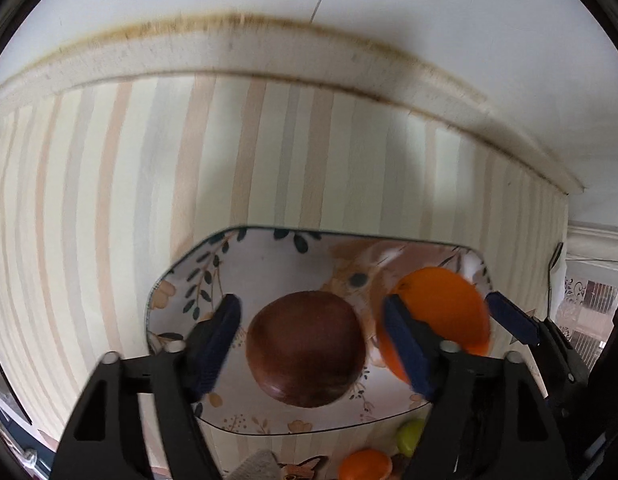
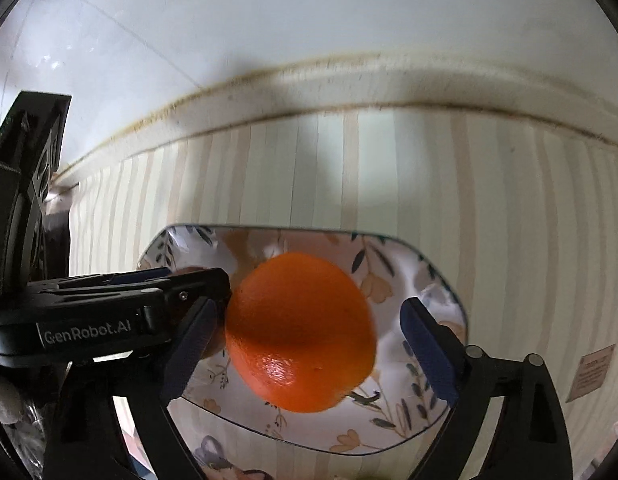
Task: Organize fruits
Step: 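Carry the brown apple with the left tool while the right tool carries the orange onto the floral plate, then grasp the tangerine by the cat mat with the left tool while the right tool grasps the red-yellow apple, then place the tangerine with the left tool while the right tool places the red-yellow apple on the plate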
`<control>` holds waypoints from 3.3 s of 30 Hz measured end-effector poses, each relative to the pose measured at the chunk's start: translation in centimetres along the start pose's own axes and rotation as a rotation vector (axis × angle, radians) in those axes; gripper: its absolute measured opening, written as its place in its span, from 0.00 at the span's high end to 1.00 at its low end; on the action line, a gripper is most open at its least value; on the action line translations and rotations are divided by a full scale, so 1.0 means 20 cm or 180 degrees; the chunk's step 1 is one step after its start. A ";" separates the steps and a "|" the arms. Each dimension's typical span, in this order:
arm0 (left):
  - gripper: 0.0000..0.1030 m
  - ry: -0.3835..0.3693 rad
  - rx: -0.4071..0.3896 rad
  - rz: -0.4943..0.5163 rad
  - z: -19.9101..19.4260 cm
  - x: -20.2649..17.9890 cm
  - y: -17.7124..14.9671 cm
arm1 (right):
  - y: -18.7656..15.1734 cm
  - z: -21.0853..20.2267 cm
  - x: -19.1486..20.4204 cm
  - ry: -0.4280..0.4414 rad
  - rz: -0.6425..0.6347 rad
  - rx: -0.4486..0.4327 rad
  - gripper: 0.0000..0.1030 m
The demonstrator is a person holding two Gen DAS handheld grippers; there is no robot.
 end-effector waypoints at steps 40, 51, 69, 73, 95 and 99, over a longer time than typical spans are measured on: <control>0.15 0.0538 -0.0987 0.0401 -0.61 0.09 -1.05 | -1.01 -0.73 0.04 -0.0256 0.0321 -0.0413 0.07; 0.15 0.0659 -0.0011 0.0300 -0.04 0.31 -1.44 | -1.42 -0.33 -0.28 -0.0358 0.0919 0.0261 0.07; 0.36 0.0533 0.0340 0.0126 0.28 0.36 -1.55 | -1.48 -0.06 -0.38 -0.0251 0.1195 0.0475 0.11; 0.48 0.0505 0.0283 0.0079 0.28 0.37 -1.53 | -1.48 -0.03 -0.36 -0.0275 0.1195 0.0512 0.27; 0.48 0.0175 -0.0481 0.0390 -0.30 0.11 -1.09 | -1.12 -0.49 -0.10 0.0318 0.0822 -0.0034 0.34; 0.48 0.0173 -0.0535 0.0352 -0.36 0.12 -0.81 | -0.89 -0.44 0.03 0.0369 0.0633 -0.0160 0.34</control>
Point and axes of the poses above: each gripper's, at about its wrist camera, not at the fingertips, and z roughly the way its jaws point, x to its left, y to its top, the point moved 5 cm from there along z, roughly the way its jaws point
